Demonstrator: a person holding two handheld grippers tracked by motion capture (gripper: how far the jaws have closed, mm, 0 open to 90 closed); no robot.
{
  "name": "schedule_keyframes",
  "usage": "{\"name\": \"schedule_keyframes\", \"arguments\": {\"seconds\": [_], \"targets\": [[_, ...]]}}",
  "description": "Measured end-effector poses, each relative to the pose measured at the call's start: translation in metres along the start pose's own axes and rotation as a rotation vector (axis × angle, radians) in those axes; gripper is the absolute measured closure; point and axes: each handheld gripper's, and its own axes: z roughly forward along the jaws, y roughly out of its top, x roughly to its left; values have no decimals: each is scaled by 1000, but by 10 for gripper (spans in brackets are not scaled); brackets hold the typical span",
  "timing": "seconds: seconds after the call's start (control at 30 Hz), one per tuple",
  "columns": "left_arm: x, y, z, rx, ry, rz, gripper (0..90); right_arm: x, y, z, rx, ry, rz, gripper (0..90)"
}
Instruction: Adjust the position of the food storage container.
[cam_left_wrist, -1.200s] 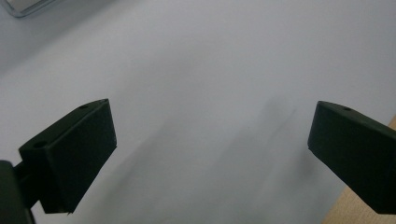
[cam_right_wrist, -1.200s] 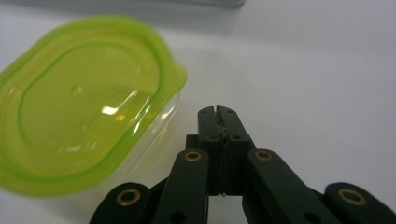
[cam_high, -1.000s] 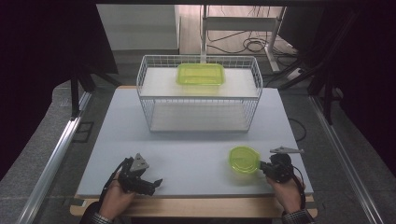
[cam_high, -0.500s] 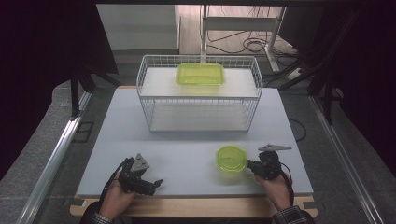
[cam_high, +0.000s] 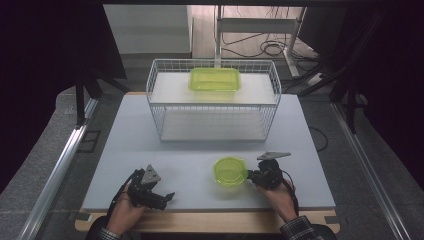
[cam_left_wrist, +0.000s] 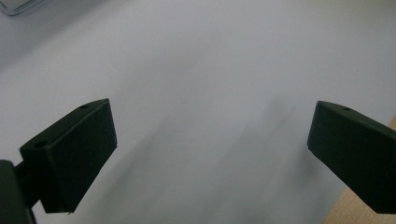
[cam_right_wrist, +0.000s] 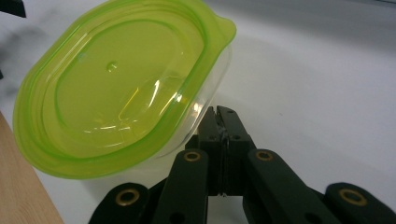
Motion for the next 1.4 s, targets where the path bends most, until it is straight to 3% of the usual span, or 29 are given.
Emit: {"name": "schedule_keyframes", "arguments": {"seconds": [0.43,0.5,0.77,0.93,1.07,1.1,1.2,1.23,1.4], "targets": [[0,0,0,-2,2,1,12,19,15,26,32,46,-57,884],[0,0,0,-2,1,2,12,20,16,26,33,23,-82,870],[-1,0,-1,-9,9,6,17,13,18,11,-3,-48,-97,809],[-1,1,-2,-16,10,5,19,10,17,-4,-27,-99,-125,663],[-2,1,-1,-14,8,8,19,8,16,-9,-29,-114,-136,567],[-2,1,-1,-15,8,7,19,6,14,-12,-31,-119,-136,472],[-2,1,-1,-17,7,10,19,3,12,-15,-34,-112,-135,352],[-2,1,-1,-17,7,10,20,3,12,-15,-34,-112,-135,352],[-2,1,-2,-18,9,10,19,-2,9,-12,-41,-109,-129,134]]}}
